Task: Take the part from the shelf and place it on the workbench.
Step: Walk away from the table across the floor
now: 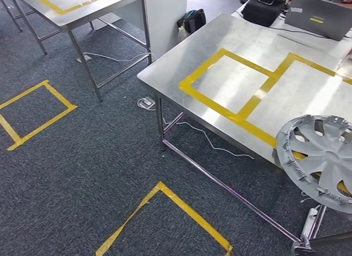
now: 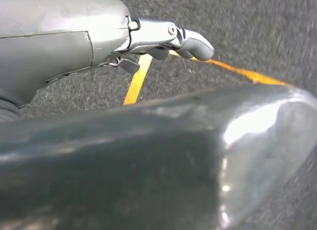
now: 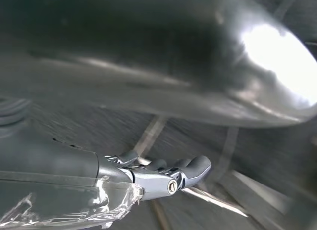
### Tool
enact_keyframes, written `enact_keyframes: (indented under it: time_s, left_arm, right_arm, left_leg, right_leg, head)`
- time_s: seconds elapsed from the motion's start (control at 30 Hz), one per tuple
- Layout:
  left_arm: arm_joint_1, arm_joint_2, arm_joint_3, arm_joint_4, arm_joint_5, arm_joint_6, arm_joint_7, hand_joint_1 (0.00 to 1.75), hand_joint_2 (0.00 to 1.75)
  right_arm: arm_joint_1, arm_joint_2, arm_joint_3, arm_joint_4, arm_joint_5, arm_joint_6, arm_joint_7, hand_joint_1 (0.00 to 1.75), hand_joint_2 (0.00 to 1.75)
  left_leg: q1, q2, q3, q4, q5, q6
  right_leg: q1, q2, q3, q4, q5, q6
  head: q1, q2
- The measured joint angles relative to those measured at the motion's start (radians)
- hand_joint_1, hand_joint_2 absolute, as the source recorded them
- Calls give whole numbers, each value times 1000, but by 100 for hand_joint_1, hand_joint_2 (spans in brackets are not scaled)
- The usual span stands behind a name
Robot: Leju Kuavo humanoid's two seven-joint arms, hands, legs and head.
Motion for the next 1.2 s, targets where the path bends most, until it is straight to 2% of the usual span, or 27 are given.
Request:
enact_keyframes:
  time_s: [0.03, 0.07, 0.1, 0.13, 0.17, 0.2, 0.23, 0.27, 0.3, 0.33, 0.37, 0.43, 0.5, 0.53, 0.57, 0.6, 0.63, 0.7, 0.77, 0.83, 0.9, 0.97, 1.03, 1.07, 1.1, 1.13, 1.2]
  left_arm:
    - [-1, 0, -1, 0, 7, 0, -2, 0, 0]
    - [-1, 1, -3, 0, 12, 0, -3, 0, 0]
    - [-1, 1, -5, 0, 14, 0, -2, 0, 0]
    - [0, 1, -6, 0, 14, 0, 0, 0, 0]
    - [0, 1, -6, 0, 10, 0, 5, 0, 0]
    - [1, 2, -4, 0, 2, 0, 13, 0, 0]
    - [4, 2, 0, 0, -9, 0, 23, 0, 0]
    - [11, 3, 7, 0, -27, 0, 37, 0, 0]
    - [21, 3, 17, 0, -49, 0, 53, 0, 0]
    - [35, 3, 33, 0, -80, 0, 73, 0, 0]
    - [52, 3, 53, 0, -117, 1, 93, 0, 0]
    - [85, -1, 108, -4, -197, 1, 128, 0, 0]
    - [116, -10, 177, -16, -271, 1, 148, 0, 0]
    - [133, -14, 211, -25, -304, 1, 153, 0, 0]
    - [150, -19, 246, -35, -334, 1, 155, 0, 0]
    - [166, -22, 278, -44, -358, 0, 153, 0, 0]
    - [181, -26, 309, -52, -376, -1, 147, 0, 0]
    - [201, -35, 364, -68, -401, -7, 129, 0, 0]
    - [217, -47, 413, -83, -420, -15, 112, 0, 0]
    - [232, -62, 456, -89, -447, -43, 95, 0, 0]
    - [198, -103, 511, -23, -492, -147, 37, 0, 0]
    - [80, -194, 597, 168, -545, -311, -63, 0, 0]
    - [-37, -289, 692, 366, -574, -459, -132, 0, 0]
    - [-73, -326, 736, 434, -580, -510, -145, 0, 0]
    - [-97, -354, 775, 487, -586, -542, -147, 0, 0]
    - [-112, -380, 812, 531, -594, -559, -147, 0, 0]
    - [-130, -420, 872, 590, -615, -566, -147, 0, 0]
  right_arm:
    - [-10, 4, -16, 35, -3, 11, 7, 0, 0]
    - [-20, 6, -31, 70, -2, 21, 12, 0, 0]
    - [-29, 8, -43, 102, 2, 29, 18, 0, 0]
    - [-38, 10, -53, 131, 9, 34, 24, 0, 0]
    - [-47, 12, -63, 159, 18, 40, 31, 0, 0]
    - [-55, 14, -72, 186, 27, 46, 39, 0, 0]
    - [-63, 16, -81, 211, 36, 52, 47, 0, 0]
    - [-71, 17, -89, 235, 42, 57, 52, 0, 0]
    - [-76, 19, -95, 256, 46, 59, 55, 0, 0]
    - [-81, 21, -100, 272, 48, 55, 55, 0, 0]
    - [-84, 22, -103, 286, 50, 45, 53, 0, 0]
    - [-87, 25, -106, 305, 52, 11, 40, 0, 0]
    - [-90, 26, -108, 320, 60, -22, 15, 0, 0]
    - [-93, 26, -109, 328, 65, -31, 1, 0, 0]
    - [-98, 26, -111, 335, 68, -36, -13, 0, 0]
    - [-104, 26, -113, 341, 69, -39, -25, 0, 0]
    - [-110, 27, -115, 346, 69, -40, -34, 0, 0]
    - [-116, 27, -124, 350, 70, -38, -48, 0, 0]
    - [-120, 27, -139, 349, 65, -24, -59, 0, 0]
    - [-124, 27, -151, 340, 57, 11, -59, 0, 0]
    - [-123, 27, -155, 318, 62, 83, -54, 0, 0]
    - [-126, 27, -161, 296, 72, 165, -58, 0, 0]
    - [-138, 27, -165, 280, 66, 217, -61, 0, 0]
    - [-142, 27, -165, 269, 58, 233, -59, 0, 0]
    - [-144, 27, -165, 258, 49, 244, -55, 0, 0]
    - [-144, 27, -165, 246, 42, 251, -51, 0, 0]
    - [-141, 27, -165, 227, 32, 257, -44, 0, 0]
  left_leg:
    - [-4, -13, -5, 0, 5, 3]
    - [-7, -25, -10, 0, 10, 4]
    - [-10, -39, -14, 0, 15, 4]
    - [-11, -52, -17, 1, 20, 3]
    - [-12, -66, -21, 1, 25, 1]
    - [-12, -78, -24, 1, 30, -2]
    - [-12, -90, -28, 3, 35, -6]
    - [-12, -101, -32, 3, 41, -11]
    - [-11, -112, -36, 4, 46, -16]
    - [-10, -111, -42, 8, 44, -20]
    - [-10, -97, -50, 23, 31, -25]
    - [-9, -47, -87, 110, -39, -35]
    - [-3, -16, -136, 246, -117, -48]
    - [2, -11, -147, 291, -134, -54]
    - [7, -7, -141, 303, -131, -60]
    - [13, -2, -116, 275, -110, -65]
    - [18, 10, -76, 216, -81, -71]
    - [21, 60, 11, 82, -36, -77]
    - [17, 85, 41, 21, -28, -64]
    - [14, 63, 30, 19, -28, -41]
    - [11, 39, 20, 18, -20, -21]
    - [7, 4, 4, 17, -7, -5]
    - [3, -32, -11, 17, 3, 3]
    - [1, -45, -14, 18, 7, 3]
    - [-2, -56, -15, 18, 10, 3]
    - [-3, -65, -16, 19, 12, 2]
    - [-5, -83, -20, 22, 16, -3]
  right_leg:
    - [1, 2, -12, 35, -7, -4]
    - [3, 3, -5, 32, 5, -10]
    - [6, 8, 23, -13, 33, -16]
    - [8, 24, 66, -85, 67, -23]
    - [9, 52, 111, -162, 89, -30]
    - [9, 76, 147, -221, 105, -32]
    - [9, 94, 165, -257, 110, -33]
    - [9, 98, 170, -269, 108, -32]
    - [9, 86, 165, -269, 111, -31]
    - [8, 73, 161, -272, 113, -34]
    - [7, 60, 158, -273, 117, -38]
    - [4, 29, 152, -277, 124, -46]
    - [5, -4, 145, -276, 126, -48]
    - [5, -21, 142, -276, 127, -47]
    - [4, -37, 140, -275, 128, -46]
    - [3, -52, 139, -275, 129, -44]
    - [2, -65, 139, -273, 128, -41]
    - [5, -91, 139, -266, 123, -29]
    - [9, -115, 144, -256, 120, -17]
    - [5, -131, 147, -251, 117, -6]
    - [-3, -93, 126, -214, 90, 3]
    - [-5, -26, 64, -92, 29, 6]
    - [-1, 2, -6, 40, -14, 2]
    - [1, 7, -21, 61, -10, -1]
    - [2, 10, -14, 38, 15, -6]
    - [3, 19, 13, -20, 53, -11]
    - [2, 69, 79, -164, 116, -20]
  head:
    - [0, 0]
    - [0, 0]
    - [0, 0]
    - [0, 0]
    - [-1, 0]
    - [-1, 0]
    - [-1, 0]
    - [-1, 0]
    - [-1, 0]
    - [-1, 0]
    - [-3, 0]
    - [-7, 0]
    - [-10, 0]
    - [-10, 0]
    - [-10, 0]
    - [-10, 0]
    - [-10, 0]
    - [-12, 0]
    - [-12, 0]
    - [-12, 0]
    - [-9, 0]
    - [-4, 0]
    - [0, 0]
    - [2, 0]
    - [2, 0]
    - [2, 0]
    - [2, 0]
